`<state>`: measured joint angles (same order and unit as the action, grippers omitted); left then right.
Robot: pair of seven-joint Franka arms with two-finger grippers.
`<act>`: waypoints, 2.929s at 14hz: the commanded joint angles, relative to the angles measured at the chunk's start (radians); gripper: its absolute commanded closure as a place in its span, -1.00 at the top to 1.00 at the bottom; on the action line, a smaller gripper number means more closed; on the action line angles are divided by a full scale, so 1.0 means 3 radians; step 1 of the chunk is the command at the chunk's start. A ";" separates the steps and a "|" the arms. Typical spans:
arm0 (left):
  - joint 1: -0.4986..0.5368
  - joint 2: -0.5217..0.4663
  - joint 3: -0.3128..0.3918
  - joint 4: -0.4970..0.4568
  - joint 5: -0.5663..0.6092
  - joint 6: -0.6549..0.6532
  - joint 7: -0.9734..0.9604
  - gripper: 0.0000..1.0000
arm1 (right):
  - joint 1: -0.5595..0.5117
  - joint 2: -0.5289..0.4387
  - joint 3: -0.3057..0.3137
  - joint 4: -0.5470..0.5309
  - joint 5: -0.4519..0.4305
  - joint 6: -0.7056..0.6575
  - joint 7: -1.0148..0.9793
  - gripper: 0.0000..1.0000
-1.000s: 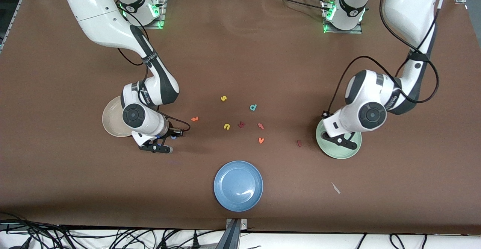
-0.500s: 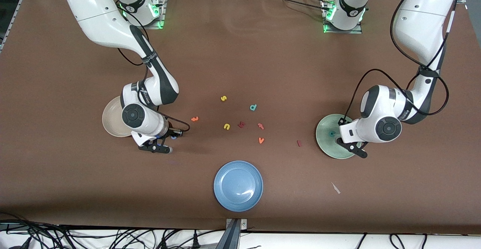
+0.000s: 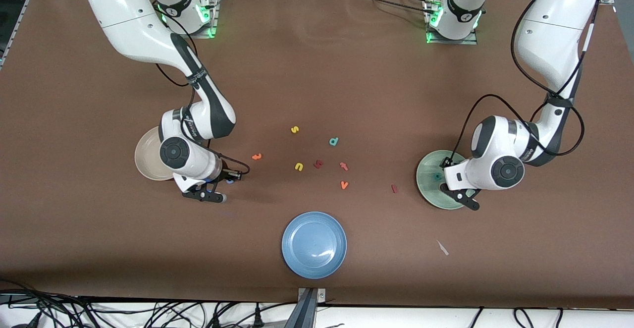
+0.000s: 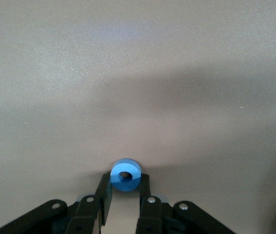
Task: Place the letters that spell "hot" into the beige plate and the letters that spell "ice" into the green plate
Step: 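Drop the blue o on the beige plate while the left gripper drops e on green, then grasp the orange t with the right gripper while the left gripper grasps pink l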
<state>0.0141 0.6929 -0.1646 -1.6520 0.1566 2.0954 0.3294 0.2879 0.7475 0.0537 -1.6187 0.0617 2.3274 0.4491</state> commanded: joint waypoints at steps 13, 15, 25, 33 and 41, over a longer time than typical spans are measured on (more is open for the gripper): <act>-0.0921 0.0200 -0.0039 0.0925 0.0025 -0.0404 -0.2435 1.00 | -0.0075 -0.0773 -0.0705 -0.0585 0.0050 -0.0703 -0.0627 -0.55; -0.0962 0.0353 -0.0039 0.1113 0.0020 -0.0404 -0.2789 1.00 | -0.0080 -0.0937 -0.0782 -0.1020 0.0060 -0.0213 -0.0755 -0.53; -0.1003 0.0651 -0.0039 0.1242 0.0051 -0.0153 -0.3129 0.12 | -0.0121 -0.0988 -0.1084 -0.1206 0.1082 -0.0200 -0.1410 1.00; -0.0896 0.0753 -0.0029 0.1155 0.0076 0.0153 -0.2908 -0.10 | 0.0037 -0.0943 -0.0681 -0.1078 0.1129 0.0105 0.0265 1.00; -0.0870 0.0753 -0.0029 0.1084 0.0046 0.0138 -0.2924 -0.99 | 0.0779 -0.0544 -0.0680 -0.0807 0.1119 0.0730 0.2290 1.00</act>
<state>-0.2551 0.9214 -0.1716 -1.3179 0.1565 2.1344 -0.5597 0.5170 0.5555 -0.1397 -1.9098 0.3878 2.5475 1.0328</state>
